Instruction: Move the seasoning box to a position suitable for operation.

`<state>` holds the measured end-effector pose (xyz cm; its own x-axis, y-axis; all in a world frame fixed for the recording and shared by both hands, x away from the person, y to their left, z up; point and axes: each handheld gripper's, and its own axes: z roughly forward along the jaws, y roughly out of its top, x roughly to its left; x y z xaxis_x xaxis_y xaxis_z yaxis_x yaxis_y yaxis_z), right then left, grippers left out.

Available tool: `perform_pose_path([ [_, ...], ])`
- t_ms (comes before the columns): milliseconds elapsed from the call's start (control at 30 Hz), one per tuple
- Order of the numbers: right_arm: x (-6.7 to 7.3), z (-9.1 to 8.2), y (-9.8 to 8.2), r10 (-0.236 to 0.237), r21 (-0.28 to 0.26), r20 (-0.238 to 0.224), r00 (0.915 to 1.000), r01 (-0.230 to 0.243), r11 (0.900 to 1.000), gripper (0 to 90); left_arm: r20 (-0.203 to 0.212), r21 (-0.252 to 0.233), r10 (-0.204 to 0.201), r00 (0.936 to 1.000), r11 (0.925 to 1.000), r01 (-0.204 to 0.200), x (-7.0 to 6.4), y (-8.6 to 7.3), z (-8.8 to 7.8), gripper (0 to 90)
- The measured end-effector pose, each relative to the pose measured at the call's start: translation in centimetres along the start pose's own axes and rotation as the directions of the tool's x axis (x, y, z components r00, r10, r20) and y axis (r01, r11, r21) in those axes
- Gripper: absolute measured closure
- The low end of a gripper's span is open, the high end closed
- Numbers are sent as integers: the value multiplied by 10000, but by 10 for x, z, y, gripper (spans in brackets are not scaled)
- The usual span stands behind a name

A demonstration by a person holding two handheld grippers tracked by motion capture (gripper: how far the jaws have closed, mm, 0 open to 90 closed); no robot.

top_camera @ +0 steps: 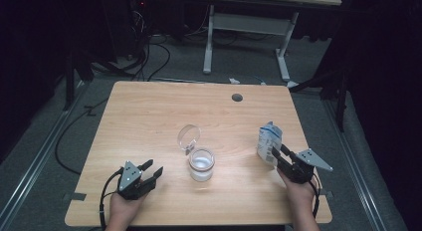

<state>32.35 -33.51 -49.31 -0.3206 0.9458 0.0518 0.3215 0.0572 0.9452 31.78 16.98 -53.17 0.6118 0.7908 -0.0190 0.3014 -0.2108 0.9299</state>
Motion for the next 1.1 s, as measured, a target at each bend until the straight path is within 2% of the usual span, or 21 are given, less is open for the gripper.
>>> perform_pose_path([
  [300, 2, -3, 0, -147, 29, 15, 9999, 147, 9999, 561, -6, 13, 16, 10000, 10000, -16, 0, 0, 0, 522],
  [400, 2, -4, -1, -206, 56, -51, 9998, 207, 9998, 562, -4, 20, 35, 10000, 10000, -35, -1, 0, 0, 523],
  [633, 3, -11, -4, -244, 207, 159, 9996, 241, 9995, 548, 34, 129, 313, 9995, 9994, -314, -3, 0, 1, 524],
  [1100, 9, -28, -9, -339, 352, 365, 9988, 326, 9988, 542, 135, 192, 430, 9990, 9989, -433, -4, 1, 2, 527],
])
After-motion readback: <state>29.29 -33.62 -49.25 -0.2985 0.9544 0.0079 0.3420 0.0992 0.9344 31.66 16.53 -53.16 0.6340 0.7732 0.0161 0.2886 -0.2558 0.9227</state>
